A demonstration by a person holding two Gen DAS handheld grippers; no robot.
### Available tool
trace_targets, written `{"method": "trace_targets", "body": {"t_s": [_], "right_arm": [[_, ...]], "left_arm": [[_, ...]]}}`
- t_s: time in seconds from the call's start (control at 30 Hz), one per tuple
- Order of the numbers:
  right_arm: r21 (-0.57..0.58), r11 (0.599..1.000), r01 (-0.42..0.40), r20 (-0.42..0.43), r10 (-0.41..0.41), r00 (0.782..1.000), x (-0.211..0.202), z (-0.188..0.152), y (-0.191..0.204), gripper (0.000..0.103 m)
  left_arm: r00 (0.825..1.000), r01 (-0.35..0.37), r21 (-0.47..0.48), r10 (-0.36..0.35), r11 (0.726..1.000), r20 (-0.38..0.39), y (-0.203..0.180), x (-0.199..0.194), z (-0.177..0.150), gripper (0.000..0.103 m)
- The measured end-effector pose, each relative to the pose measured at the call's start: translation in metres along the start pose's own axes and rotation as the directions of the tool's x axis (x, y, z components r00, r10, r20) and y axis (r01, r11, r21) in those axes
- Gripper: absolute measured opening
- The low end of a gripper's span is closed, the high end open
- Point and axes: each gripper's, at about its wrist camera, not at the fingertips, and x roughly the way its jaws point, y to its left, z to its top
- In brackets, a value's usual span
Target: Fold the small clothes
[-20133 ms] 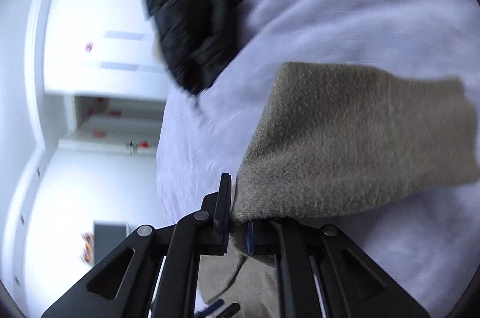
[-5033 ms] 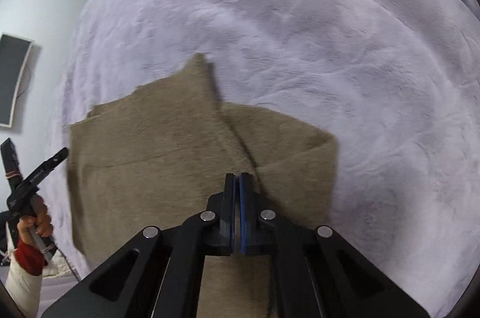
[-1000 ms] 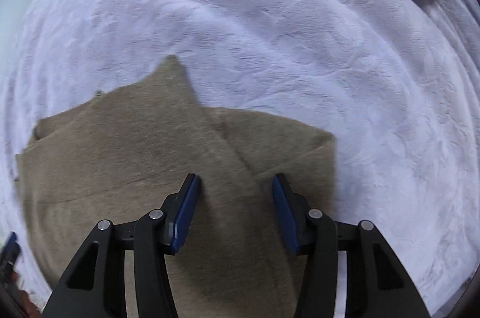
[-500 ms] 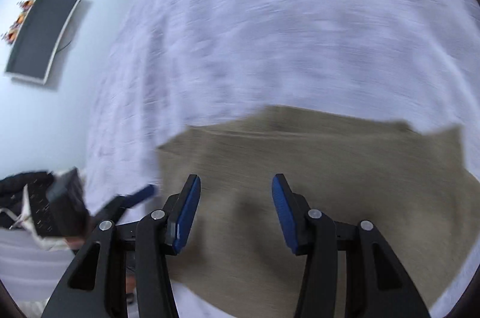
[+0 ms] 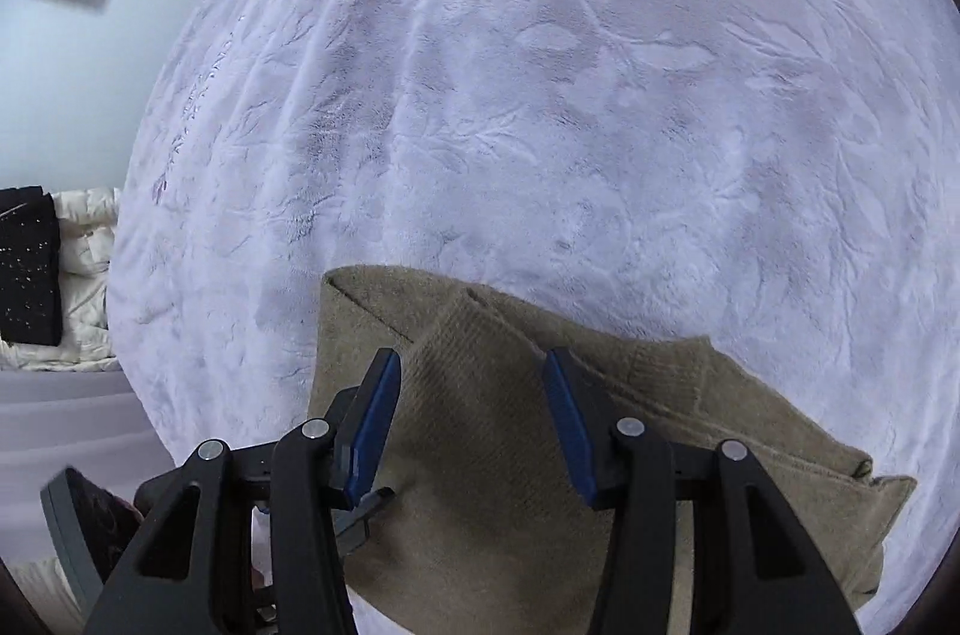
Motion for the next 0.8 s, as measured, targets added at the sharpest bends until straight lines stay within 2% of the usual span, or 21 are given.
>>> {"method": "trace_targets", "body": {"t_s": [0.07,0.13,0.2,0.27,0.3,0.33,0.37,0.4,0.43,0.47,0.5,0.53,0.57,0.6,0.73,0.8], "right_arm": [[0.008,1.000,0.017,-0.031,-0.016,0.999,-0.008,-0.004,-0.005,0.054],[0.030,1.000,0.000,-0.053,0.002,0.999,-0.015,-0.002,-0.005,0.058],[0.057,0.998,-0.041,-0.079,0.046,0.996,-0.016,0.003,-0.001,0.072],[0.077,0.995,-0.056,-0.129,0.065,0.989,0.001,0.013,0.015,0.078],[0.093,0.995,-0.031,-0.162,0.046,0.986,0.012,0.017,0.020,0.078],[0.107,0.994,0.015,-0.203,0.007,0.979,0.025,0.021,0.026,0.078],[0.110,0.992,0.067,-0.241,-0.038,0.970,0.037,0.024,0.031,0.078],[0.106,0.986,0.127,-0.276,-0.093,0.957,0.049,0.027,0.036,0.078],[0.099,0.978,0.183,-0.305,-0.145,0.941,0.060,0.030,0.042,0.078],[0.090,0.968,0.233,-0.328,-0.192,0.925,0.071,0.032,0.047,0.078],[0.074,0.959,0.272,-0.340,-0.232,0.911,0.079,0.033,0.051,0.076],[0.044,0.950,0.308,-0.339,-0.276,0.899,0.084,0.033,0.055,0.069],[0.003,0.940,0.341,-0.328,-0.321,0.888,0.085,0.031,0.058,0.033],[-0.033,0.930,0.366,-0.304,-0.359,0.883,0.082,0.028,0.060,0.010],[-0.010,0.969,0.246,-0.168,-0.244,0.955,0.038,0.002,0.047,0.007],[0.018,0.979,0.202,-0.118,-0.198,0.973,0.019,-0.017,0.035,0.007]], "left_arm": [[1.000,0.016,0.055,-0.016,0.998,0.006,-0.021,0.003,-0.005,0.024],[1.000,0.011,0.077,-0.012,0.997,0.005,-0.034,0.006,-0.010,0.024],[1.000,0.006,0.054,-0.006,0.999,0.000,-0.033,0.006,-0.013,0.024],[1.000,-0.016,0.002,0.016,1.000,-0.010,-0.022,0.001,-0.019,0.024],[0.999,-0.029,-0.022,0.029,0.999,-0.020,-0.015,-0.002,-0.023,0.024],[0.998,-0.050,-0.048,0.048,0.998,-0.033,-0.007,-0.003,-0.025,0.032],[0.996,-0.078,-0.073,0.075,0.994,-0.042,0.001,-0.006,-0.028,0.059],[0.993,-0.114,-0.101,0.111,0.988,-0.041,0.010,-0.010,-0.032,0.073],[0.991,-0.136,-0.123,0.134,0.983,-0.027,0.018,-0.014,-0.036,0.078],[0.989,-0.146,-0.137,0.145,0.980,-0.018,0.025,-0.019,-0.038,0.078],[0.989,-0.145,-0.149,0.143,0.978,-0.027,0.031,-0.021,-0.039,0.078],[0.990,-0.142,-0.169,0.138,0.975,-0.033,0.037,-0.023,-0.040,0.078],[0.991,-0.134,-0.188,0.129,0.973,-0.036,0.041,-0.024,-0.041,0.078],[0.993,-0.119,-0.212,0.113,0.970,-0.038,0.046,-0.025,-0.042,0.078],[0.997,-0.073,-0.271,0.070,0.960,-0.019,0.061,-0.028,-0.040,0.078],[1.000,-0.026,-0.278,0.023,0.960,-0.013,0.063,-0.024,-0.036,0.078]]}}
